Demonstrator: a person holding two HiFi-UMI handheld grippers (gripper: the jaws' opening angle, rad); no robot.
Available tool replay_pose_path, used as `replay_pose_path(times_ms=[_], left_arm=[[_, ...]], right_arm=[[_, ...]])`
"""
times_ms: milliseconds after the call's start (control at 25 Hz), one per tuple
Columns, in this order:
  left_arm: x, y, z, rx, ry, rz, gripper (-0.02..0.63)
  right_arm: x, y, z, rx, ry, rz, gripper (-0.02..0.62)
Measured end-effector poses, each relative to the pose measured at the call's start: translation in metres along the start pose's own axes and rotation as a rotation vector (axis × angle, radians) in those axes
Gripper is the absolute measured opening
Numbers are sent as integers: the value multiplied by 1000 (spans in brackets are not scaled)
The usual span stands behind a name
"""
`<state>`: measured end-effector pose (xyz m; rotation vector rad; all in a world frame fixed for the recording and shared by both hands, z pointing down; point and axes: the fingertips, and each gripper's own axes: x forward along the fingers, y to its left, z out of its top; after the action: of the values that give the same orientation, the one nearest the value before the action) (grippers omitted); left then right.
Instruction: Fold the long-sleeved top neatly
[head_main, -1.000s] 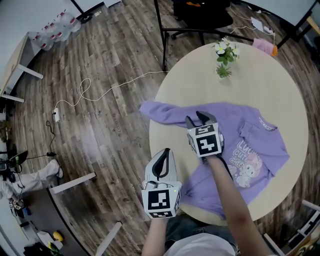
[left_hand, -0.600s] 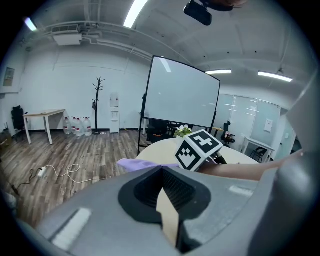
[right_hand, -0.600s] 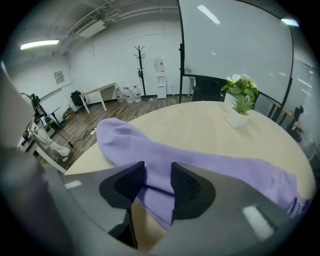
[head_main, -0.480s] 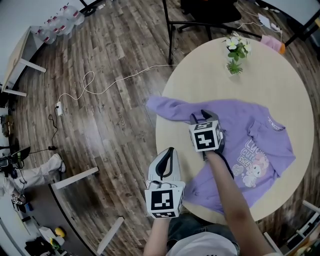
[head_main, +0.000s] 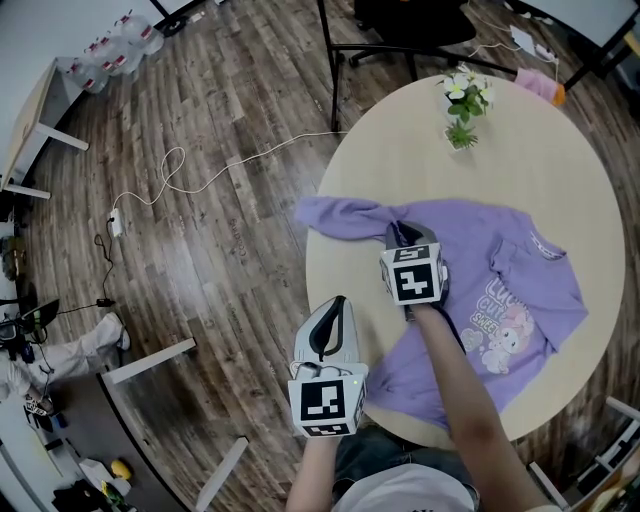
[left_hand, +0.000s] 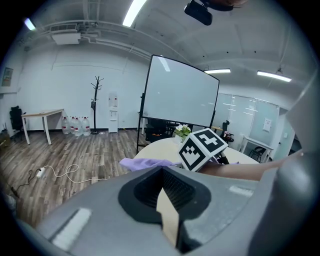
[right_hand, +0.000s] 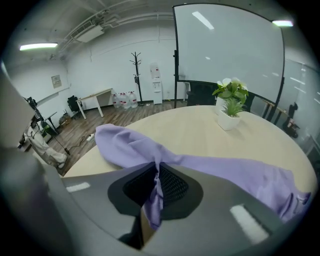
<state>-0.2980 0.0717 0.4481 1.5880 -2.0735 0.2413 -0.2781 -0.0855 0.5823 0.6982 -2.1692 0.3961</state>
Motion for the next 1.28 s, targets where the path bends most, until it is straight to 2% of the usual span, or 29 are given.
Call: replay_pose_path(times_ms=[400, 720, 1040, 1280], left_arm=[[9, -30, 19, 35, -28, -76, 0], [28, -84, 30, 81, -38, -209, 0], [39, -138, 29, 131, -22, -332, 0], [40, -161, 27, 155, -4, -367, 0]], right_arm=[[-65, -47, 29, 75, -141, -57, 44], [-126, -119, 15, 201, -201, -165, 45], [-159, -169, -37, 296, -170, -252, 48], [-149, -185, -94, 333, -38, -299, 67]])
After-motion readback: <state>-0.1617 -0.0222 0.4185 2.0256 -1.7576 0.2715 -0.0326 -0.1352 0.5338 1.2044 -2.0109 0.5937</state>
